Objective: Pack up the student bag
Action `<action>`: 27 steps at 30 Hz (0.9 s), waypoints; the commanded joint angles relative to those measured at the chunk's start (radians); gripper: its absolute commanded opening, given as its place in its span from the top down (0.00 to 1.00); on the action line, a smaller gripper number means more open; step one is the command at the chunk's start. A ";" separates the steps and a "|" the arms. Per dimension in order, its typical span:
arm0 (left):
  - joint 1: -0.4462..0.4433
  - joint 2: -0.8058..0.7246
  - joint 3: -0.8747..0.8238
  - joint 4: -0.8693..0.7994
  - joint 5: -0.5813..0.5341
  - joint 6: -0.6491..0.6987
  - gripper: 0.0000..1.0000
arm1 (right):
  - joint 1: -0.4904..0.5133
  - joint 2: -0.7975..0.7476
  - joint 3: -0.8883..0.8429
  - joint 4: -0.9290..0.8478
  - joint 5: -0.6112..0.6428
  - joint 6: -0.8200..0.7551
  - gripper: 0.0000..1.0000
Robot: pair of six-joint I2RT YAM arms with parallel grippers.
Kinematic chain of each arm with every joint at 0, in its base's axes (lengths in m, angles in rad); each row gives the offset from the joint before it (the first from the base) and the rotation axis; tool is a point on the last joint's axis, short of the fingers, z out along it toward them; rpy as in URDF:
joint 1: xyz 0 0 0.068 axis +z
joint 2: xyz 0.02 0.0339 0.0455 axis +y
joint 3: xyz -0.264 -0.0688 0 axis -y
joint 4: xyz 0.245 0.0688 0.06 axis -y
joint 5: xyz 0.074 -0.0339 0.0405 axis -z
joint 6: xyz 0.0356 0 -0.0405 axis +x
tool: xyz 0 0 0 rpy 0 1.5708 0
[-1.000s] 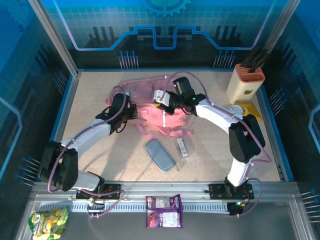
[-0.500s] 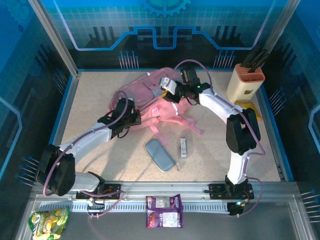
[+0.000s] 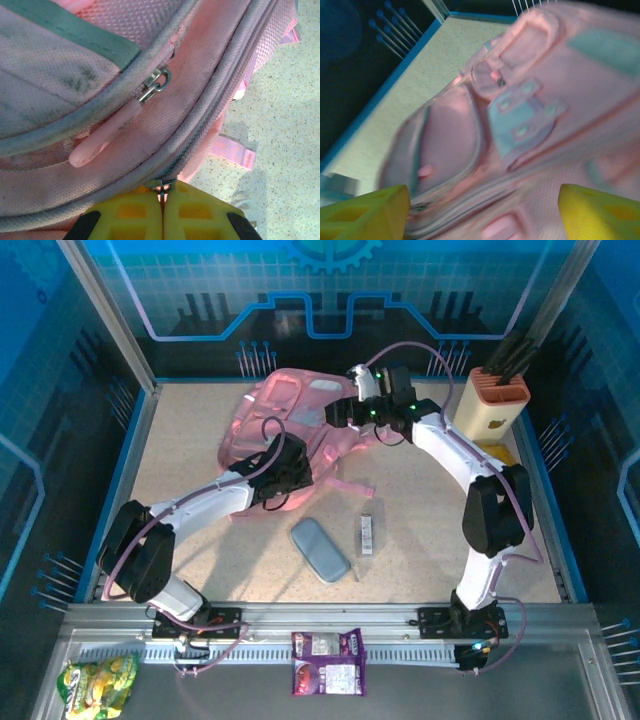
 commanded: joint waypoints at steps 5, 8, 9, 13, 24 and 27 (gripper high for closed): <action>-0.006 -0.008 0.015 0.007 -0.003 -0.018 1.00 | 0.082 0.012 -0.111 -0.018 -0.054 0.609 0.32; -0.008 -0.006 0.010 0.018 0.004 -0.022 1.00 | 0.123 0.057 -0.113 -0.001 -0.050 0.692 0.42; -0.008 -0.003 0.013 0.017 0.010 -0.021 1.00 | 0.131 0.066 -0.121 0.008 -0.032 0.723 0.45; -0.010 0.010 0.023 0.010 0.027 -0.006 1.00 | 0.174 0.129 -0.040 -0.034 0.028 0.705 0.47; -0.002 -0.047 0.008 -0.198 -0.062 0.087 1.00 | 0.106 0.161 0.027 -0.106 0.026 0.506 1.00; 0.019 -0.069 -0.013 -0.297 -0.118 0.094 1.00 | 0.059 0.142 0.023 -0.118 -0.025 0.447 1.00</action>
